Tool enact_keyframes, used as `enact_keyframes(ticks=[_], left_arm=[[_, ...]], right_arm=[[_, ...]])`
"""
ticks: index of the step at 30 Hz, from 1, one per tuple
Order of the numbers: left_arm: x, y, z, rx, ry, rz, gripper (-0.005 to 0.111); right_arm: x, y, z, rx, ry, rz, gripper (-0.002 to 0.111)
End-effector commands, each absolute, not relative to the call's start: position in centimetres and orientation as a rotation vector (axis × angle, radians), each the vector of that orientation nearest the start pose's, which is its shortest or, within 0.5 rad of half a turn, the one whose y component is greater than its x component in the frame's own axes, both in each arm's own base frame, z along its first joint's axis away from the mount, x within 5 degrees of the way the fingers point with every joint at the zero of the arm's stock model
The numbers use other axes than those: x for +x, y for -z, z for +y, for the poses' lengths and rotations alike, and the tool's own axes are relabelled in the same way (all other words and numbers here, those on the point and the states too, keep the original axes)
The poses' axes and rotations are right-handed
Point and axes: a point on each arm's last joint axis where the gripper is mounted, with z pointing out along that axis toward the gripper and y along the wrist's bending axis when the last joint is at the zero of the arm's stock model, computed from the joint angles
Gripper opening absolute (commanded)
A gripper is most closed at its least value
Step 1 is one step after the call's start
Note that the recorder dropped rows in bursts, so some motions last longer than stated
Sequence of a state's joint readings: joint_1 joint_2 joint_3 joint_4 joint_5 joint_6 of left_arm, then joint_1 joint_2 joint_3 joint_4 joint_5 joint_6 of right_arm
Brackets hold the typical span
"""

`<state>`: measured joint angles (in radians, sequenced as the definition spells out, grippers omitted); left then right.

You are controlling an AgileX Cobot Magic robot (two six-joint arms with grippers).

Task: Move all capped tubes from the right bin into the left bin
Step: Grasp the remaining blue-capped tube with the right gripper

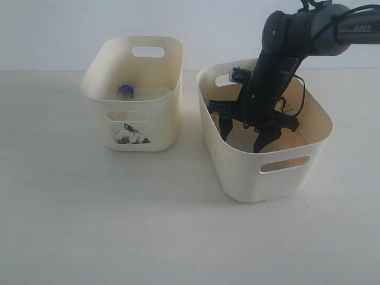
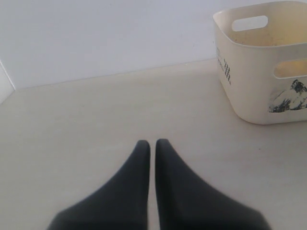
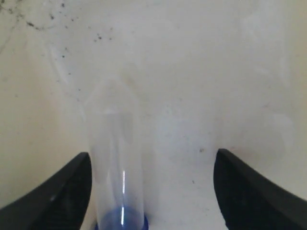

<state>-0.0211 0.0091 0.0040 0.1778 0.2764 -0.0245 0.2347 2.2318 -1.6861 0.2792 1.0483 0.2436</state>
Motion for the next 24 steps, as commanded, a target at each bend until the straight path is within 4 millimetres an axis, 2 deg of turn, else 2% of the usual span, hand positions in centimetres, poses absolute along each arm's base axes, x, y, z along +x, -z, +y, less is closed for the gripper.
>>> enact_keyframes(ticks=[1, 5, 14, 17, 20, 24], left_arm=[[5.6, -18.9, 0.3, 0.102, -0.124, 1.746, 0.004], [5.6, -18.9, 0.3, 0.102, -0.124, 1.746, 0.004], [5.6, -18.9, 0.3, 0.102, -0.124, 1.746, 0.004], [5.6, -18.9, 0.3, 0.102, -0.124, 1.746, 0.004], [5.6, -18.9, 0.3, 0.102, -0.124, 1.746, 0.004], [5.6, -18.9, 0.3, 0.102, -0.124, 1.746, 0.004]], right_arm=[[43.0, -14.2, 12.3, 0.238, -0.399, 3.094, 0.068], [43.1, -13.6, 12.2, 0.234, -0.384, 3.098, 0.068], [43.0, -10.5, 11.8, 0.230, -0.286, 3.181, 0.068], [43.0, -10.5, 11.4, 0.232, -0.225, 3.178, 0.067], [43.0, -10.5, 11.1, 0.227, -0.171, 3.186, 0.052], [42.9, -10.4, 11.1, 0.225, -0.160, 3.189, 0.016]])
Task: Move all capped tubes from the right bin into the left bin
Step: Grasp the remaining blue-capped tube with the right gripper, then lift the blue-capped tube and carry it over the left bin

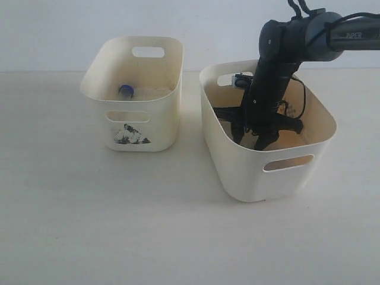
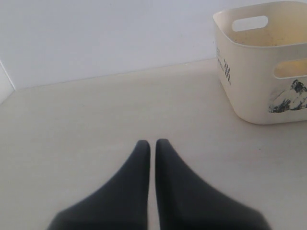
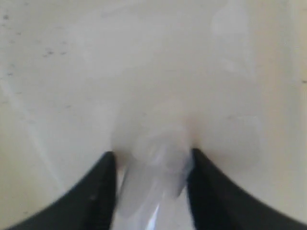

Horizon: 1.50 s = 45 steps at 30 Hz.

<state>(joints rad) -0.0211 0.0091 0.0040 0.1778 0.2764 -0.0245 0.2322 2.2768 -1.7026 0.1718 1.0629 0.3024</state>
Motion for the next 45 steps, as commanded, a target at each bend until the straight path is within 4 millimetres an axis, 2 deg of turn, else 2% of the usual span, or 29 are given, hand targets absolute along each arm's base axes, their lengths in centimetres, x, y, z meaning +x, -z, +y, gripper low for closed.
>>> enact_keyframes(ticks=[1, 2, 5, 9, 15, 21, 31, 34, 40, 45], left_arm=[[5.6, -18.9, 0.3, 0.102, -0.124, 1.746, 0.004], [5.6, -18.9, 0.3, 0.102, -0.124, 1.746, 0.004], [5.6, -18.9, 0.3, 0.102, -0.124, 1.746, 0.004], [5.6, -18.9, 0.3, 0.102, -0.124, 1.746, 0.004], [5.6, -18.9, 0.3, 0.102, -0.124, 1.746, 0.004], [5.6, -18.9, 0.3, 0.102, -0.124, 1.746, 0.004], [5.6, -18.9, 0.3, 0.102, -0.124, 1.746, 0.004], [5.6, -18.9, 0.3, 0.102, -0.124, 1.746, 0.004], [5.6, -18.9, 0.3, 0.102, -0.124, 1.746, 0.004], [5.6, -18.9, 0.3, 0.102, -0.124, 1.746, 0.004]], right_arm=[[42.9, -10.4, 11.1, 0.225, -0.160, 3.189, 0.008], [42.9, -10.4, 11.1, 0.230, -0.159, 3.189, 0.000], [42.9, -10.5, 11.1, 0.234, -0.159, 3.191, 0.000], [42.9, -12.3, 11.0, 0.220, -0.161, 3.155, 0.000], [43.0, -18.3, 10.4, 0.172, -0.138, 2.977, 0.000], [42.1, -23.9, 9.6, 0.169, -0.103, 2.820, 0.000], [40.8, -29.5, 9.4, 0.191, -0.178, 2.638, 0.000], [40.5, -31.3, 9.7, 0.218, -0.286, 2.558, 0.000], [41.1, -33.6, 12.1, 0.283, -0.682, 2.350, 0.000], [41.8, -33.8, 14.6, 0.262, -0.775, 2.202, 0.000]])
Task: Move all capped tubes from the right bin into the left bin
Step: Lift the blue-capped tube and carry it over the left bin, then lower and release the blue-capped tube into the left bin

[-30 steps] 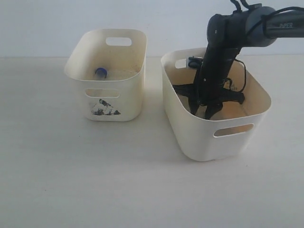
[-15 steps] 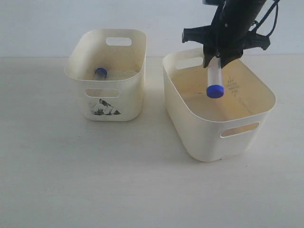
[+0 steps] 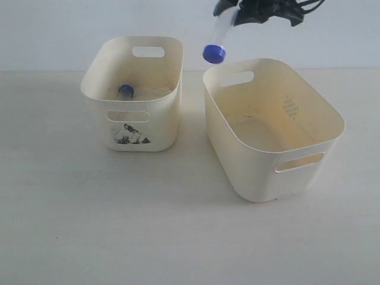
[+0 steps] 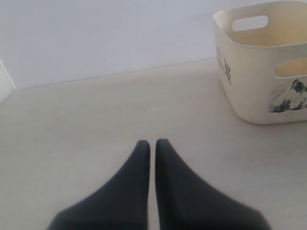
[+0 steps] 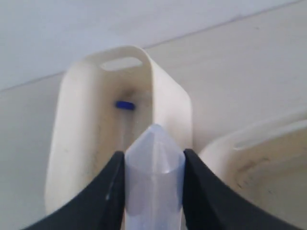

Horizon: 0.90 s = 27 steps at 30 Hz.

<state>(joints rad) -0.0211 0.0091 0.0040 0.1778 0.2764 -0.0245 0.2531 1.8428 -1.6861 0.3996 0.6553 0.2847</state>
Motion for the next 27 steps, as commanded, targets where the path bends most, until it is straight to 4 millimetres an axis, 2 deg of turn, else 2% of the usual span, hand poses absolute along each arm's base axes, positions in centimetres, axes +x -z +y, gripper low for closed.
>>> enact_keyframes(ticks=[1, 8, 12, 22, 25, 27], left_arm=[[5.6, -18.9, 0.3, 0.102, -0.124, 1.746, 0.004], [5.6, -18.9, 0.3, 0.102, -0.124, 1.746, 0.004], [5.6, -18.9, 0.3, 0.102, -0.124, 1.746, 0.004], [5.6, -18.9, 0.3, 0.102, -0.124, 1.746, 0.004], [5.6, -18.9, 0.3, 0.102, -0.124, 1.746, 0.004], [5.6, -18.9, 0.3, 0.102, -0.124, 1.746, 0.004]], right_arm=[[41.9, -33.7, 15.2, 0.250, -0.778, 2.182, 0.000], [42.6, -32.0, 19.3, 0.180, -0.794, 2.086, 0.000], [43.0, -30.5, 20.8, 0.166, -0.795, 2.073, 0.000], [44.0, -27.0, 21.7, 0.173, -0.774, 2.130, 0.000], [44.1, -26.8, 21.7, 0.153, -0.761, 2.131, 0.000], [44.0, -26.8, 21.8, 0.083, -0.726, 2.129, 0.004]])
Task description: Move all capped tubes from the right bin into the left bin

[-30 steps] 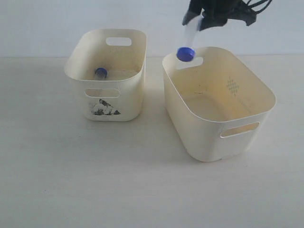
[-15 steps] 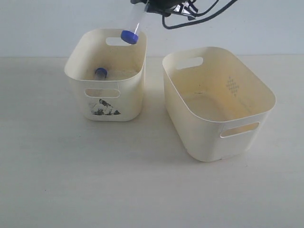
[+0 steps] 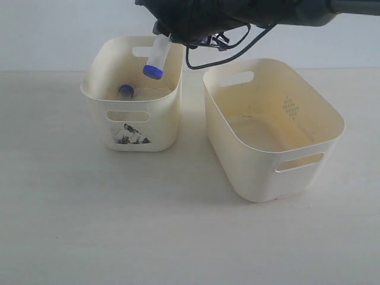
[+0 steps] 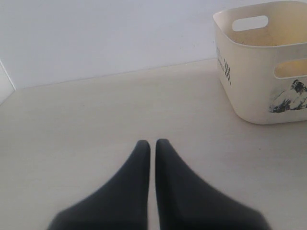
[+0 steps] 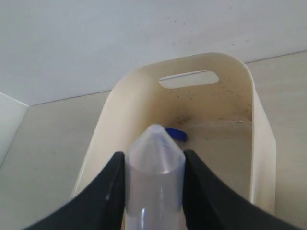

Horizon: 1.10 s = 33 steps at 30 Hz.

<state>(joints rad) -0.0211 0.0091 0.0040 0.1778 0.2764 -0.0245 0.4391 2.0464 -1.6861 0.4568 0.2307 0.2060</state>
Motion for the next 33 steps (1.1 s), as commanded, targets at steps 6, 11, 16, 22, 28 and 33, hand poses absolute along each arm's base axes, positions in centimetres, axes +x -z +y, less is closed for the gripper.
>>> enact_keyframes(ticks=[6, 11, 16, 22, 28, 33], left_arm=[[5.6, -18.9, 0.3, 0.102, -0.124, 1.746, 0.004], [5.6, -18.9, 0.3, 0.102, -0.124, 1.746, 0.004], [5.6, -18.9, 0.3, 0.102, -0.124, 1.746, 0.004], [5.6, -18.9, 0.3, 0.102, -0.124, 1.746, 0.004], [5.6, -18.9, 0.3, 0.102, -0.124, 1.746, 0.004], [5.6, -18.9, 0.3, 0.102, -0.124, 1.746, 0.004]], right_arm=[[43.8, -26.5, 21.9, 0.065, -0.724, 2.168, 0.077], [42.6, -27.9, 21.7, -0.019, -0.716, 2.223, 0.032], [40.2, -32.0, 20.6, -0.152, -0.660, 2.234, 0.000], [37.3, -34.6, 18.9, -0.248, -0.536, 2.306, 0.000], [32.4, -35.4, 16.4, -0.242, -0.517, 2.267, 0.000], [28.1, -34.0, 14.3, -0.233, -0.506, 2.288, 0.000]])
